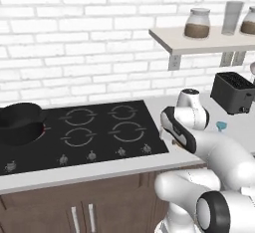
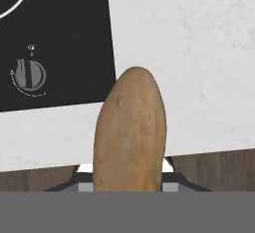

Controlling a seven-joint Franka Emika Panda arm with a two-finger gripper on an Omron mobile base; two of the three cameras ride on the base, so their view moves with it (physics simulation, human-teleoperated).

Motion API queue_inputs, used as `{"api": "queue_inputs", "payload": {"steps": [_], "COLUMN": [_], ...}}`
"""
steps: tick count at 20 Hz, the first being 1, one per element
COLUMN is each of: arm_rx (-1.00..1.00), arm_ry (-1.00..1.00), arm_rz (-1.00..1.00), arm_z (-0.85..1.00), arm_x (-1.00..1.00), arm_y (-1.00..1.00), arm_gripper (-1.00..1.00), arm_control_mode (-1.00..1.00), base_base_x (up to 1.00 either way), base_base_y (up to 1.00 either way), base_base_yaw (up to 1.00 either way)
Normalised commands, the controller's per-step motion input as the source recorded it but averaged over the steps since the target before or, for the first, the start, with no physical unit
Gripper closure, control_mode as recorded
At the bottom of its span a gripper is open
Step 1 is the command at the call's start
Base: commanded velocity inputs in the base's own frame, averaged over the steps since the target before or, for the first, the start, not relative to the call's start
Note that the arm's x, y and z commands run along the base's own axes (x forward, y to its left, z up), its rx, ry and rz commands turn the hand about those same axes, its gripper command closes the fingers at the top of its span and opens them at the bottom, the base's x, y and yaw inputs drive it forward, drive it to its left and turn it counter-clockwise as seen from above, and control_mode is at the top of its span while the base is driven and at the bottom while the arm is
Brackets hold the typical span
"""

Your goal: Put the sweet potato and mushroom in the pot. Retrieve the spatula and lightly stir the vegetables in the pot.

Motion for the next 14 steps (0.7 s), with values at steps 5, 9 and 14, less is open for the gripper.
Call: {"api": "queue_inputs", "payload": {"steps": [5,9,14], "arm_rx": [0.0,0.0,0.0], "arm_ry": [0.0,0.0,0.0], "arm_rz": [0.0,0.0,0.0], "arm_z": [0.0,0.0,0.0], "arm_x": [0.0,0.0,0.0], "arm_y": [0.0,0.0,0.0], "arm_gripper": [1.0,1.0,1.0], "arm_control_mode": [1.0,1.0,1.0], "base_base_x": [-0.06,0.02,0.09], "base_base_y": [0.86,1.0,0.99], "base_base_yaw": [0.0,0.0,0.0]}}
